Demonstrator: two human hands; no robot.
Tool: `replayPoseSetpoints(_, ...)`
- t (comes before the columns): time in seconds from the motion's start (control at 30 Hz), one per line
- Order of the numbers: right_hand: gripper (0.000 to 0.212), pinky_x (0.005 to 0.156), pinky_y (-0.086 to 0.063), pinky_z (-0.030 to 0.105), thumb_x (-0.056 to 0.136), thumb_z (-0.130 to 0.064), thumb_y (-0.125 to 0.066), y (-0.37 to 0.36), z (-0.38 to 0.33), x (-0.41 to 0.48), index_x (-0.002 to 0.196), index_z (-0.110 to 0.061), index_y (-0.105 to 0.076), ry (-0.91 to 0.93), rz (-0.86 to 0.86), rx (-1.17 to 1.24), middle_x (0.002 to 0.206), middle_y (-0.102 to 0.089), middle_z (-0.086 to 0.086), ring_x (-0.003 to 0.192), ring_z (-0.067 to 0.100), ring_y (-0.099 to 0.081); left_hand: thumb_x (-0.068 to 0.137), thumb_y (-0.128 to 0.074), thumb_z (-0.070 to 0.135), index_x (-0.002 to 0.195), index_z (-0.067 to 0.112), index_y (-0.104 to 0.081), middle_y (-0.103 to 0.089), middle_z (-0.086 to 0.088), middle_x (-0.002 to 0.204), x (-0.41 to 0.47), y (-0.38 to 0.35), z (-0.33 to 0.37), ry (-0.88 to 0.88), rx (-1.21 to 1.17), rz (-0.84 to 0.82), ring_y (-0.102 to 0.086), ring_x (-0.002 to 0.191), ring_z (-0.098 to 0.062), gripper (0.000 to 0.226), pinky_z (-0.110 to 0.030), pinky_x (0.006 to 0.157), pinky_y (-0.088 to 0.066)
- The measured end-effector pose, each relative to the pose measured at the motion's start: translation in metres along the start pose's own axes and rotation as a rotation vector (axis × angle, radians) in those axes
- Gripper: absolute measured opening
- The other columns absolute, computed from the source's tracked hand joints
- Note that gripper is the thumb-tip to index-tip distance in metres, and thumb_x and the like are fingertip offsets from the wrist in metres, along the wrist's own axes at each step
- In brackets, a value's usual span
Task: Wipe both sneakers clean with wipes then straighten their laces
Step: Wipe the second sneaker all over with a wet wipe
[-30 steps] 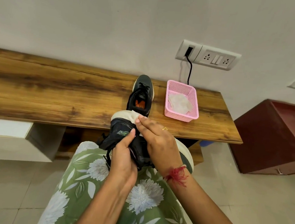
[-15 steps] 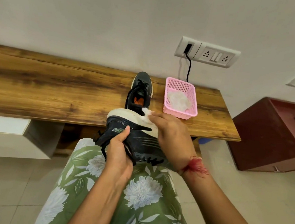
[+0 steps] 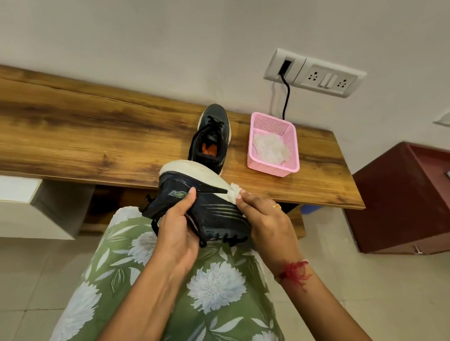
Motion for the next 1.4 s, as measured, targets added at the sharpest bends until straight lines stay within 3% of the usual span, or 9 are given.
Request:
replayPoseSetpoints(0.23, 0.047, 0.069, -0.058, 0.041, 0.052, 0.006, -0.085, 0.007, 0.025, -0.032, 0.097, -0.001, -0.071, -0.055, -0.048, -0.053, 0.101, -0.068, 0.014, 0.090, 0.031, -0.066, 0.092, -0.058, 0.019, 0.119, 0.001, -0.062, -0.071, -0.014, 0.109, 0.002, 0.004, 0.003, -0.038, -0.030, 0.061, -0.068, 0.100, -0.026, 0.032, -0.044, 0.088, -0.053)
replayPoseSetpoints(0.33, 0.026, 0.080, -0.056, 0.039, 0.071, 0.004, -0.061, 0.017, 0.014, -0.028, 0.093, -0.001, -0.072, -0.145, 0.168, -0.008, 0.099, -0.069, 0.012, 0.091, 0.028, -0.065, 0.092, -0.058, 0.020, 0.118, 0.002, -0.063, -0.071, -0.013, 0.108, 0.002, 0.002, 0.001, -0.034, -0.009, 0.064, -0.068, 0.102, -0.026, 0.032, -0.045, 0.089, -0.053)
replayPoseSetpoints(0.47, 0.043, 0.092, -0.043, 0.026, 0.076, -0.002, -0.037, 0.010, -0.033, 0.015, 0.108, 0.000, -0.067, -0.124, 0.259, 0.160, 0.109, -0.066, 0.013, 0.103, 0.022, -0.055, 0.092, -0.058, 0.021, 0.118, 0.002, -0.062, -0.070, -0.015, 0.110, -0.003, -0.005, -0.003, -0.040, 0.013, 0.041, -0.067, 0.104, -0.028, 0.033, -0.043, 0.086, -0.054)
replayPoseSetpoints(0.67, 0.046, 0.079, -0.054, 0.034, 0.075, -0.006, -0.037, -0.008, -0.020, 0.008, 0.110, -0.002, -0.067, -0.127, 0.164, -0.007, 0.110, -0.067, 0.012, 0.096, 0.029, -0.064, 0.093, -0.055, 0.021, 0.119, 0.001, -0.062, -0.070, -0.014, 0.111, -0.003, -0.001, 0.003, -0.080, -0.014, 0.013, -0.068, 0.102, -0.026, 0.034, -0.038, 0.080, -0.054)
replayPoseSetpoints(0.83, 0.052, 0.078, -0.053, 0.040, 0.056, 0.017, -0.074, -0.015, 0.016, -0.037, 0.106, 0.003, -0.068, -0.279, 0.121, -0.077, 0.107, -0.067, 0.018, 0.095, 0.035, -0.065, 0.092, -0.056, 0.019, 0.123, 0.002, -0.060, -0.068, -0.013, 0.116, 0.003, 0.001, 0.001, -0.081, -0.083, 0.027, -0.066, 0.106, -0.025, 0.035, -0.044, 0.090, -0.052)
replayPoseSetpoints(0.93, 0.057, 0.082, -0.054, 0.043, 0.057, 0.025, -0.064, -0.023, 0.041, -0.065, 0.107, -0.002, -0.069, -0.510, 0.072, 0.041, 0.110, -0.067, 0.015, 0.098, 0.035, -0.064, 0.093, -0.055, 0.021, 0.121, 0.005, -0.061, -0.069, -0.012, 0.114, 0.007, 0.005, 0.004, -0.080, -0.120, 0.062, -0.067, 0.103, -0.023, 0.033, -0.042, 0.084, -0.054)
replayPoseSetpoints(1.03, 0.054, 0.089, -0.051, 0.037, 0.065, 0.024, -0.057, -0.010, 0.039, -0.058, 0.109, -0.005, -0.069, -0.611, 0.265, 0.156, 0.113, -0.066, 0.010, 0.103, 0.027, -0.062, 0.094, -0.055, 0.022, 0.114, 0.007, -0.064, -0.072, -0.009, 0.105, 0.008, 0.007, 0.004, -0.073, -0.131, 0.080, -0.069, 0.099, -0.022, 0.027, -0.041, 0.076, -0.055)
replayPoseSetpoints(1.23, 0.053, 0.095, -0.047, 0.041, 0.069, 0.019, -0.060, -0.021, -0.013, 0.010, 0.117, -0.005, -0.064, -0.373, 0.189, 0.182, 0.117, -0.064, 0.011, 0.108, 0.027, -0.058, 0.095, -0.053, 0.023, 0.117, 0.005, -0.062, -0.072, -0.011, 0.107, 0.006, 0.002, 0.000, -0.077, -0.107, 0.095, -0.068, 0.100, -0.024, 0.029, -0.041, 0.079, -0.054)
replayPoseSetpoints(1.4, 0.050, 0.088, -0.050, 0.044, 0.070, 0.013, -0.055, -0.030, -0.003, -0.009, 0.117, -0.001, -0.063, -0.290, 0.233, 0.061, 0.118, -0.064, 0.014, 0.105, 0.031, -0.062, 0.096, -0.051, 0.022, 0.097, 0.008, -0.064, -0.075, -0.006, 0.082, 0.006, 0.007, 0.004, -0.043, -0.139, 0.072, -0.072, 0.075, -0.019, 0.019, -0.038, 0.064, -0.052)
Point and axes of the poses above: each hand's wrist, its own x-axis towards the middle knuckle, its own y-axis out of the back of the hand, z = x × y, the point moved 2 cm from there along x, towards the middle knuckle
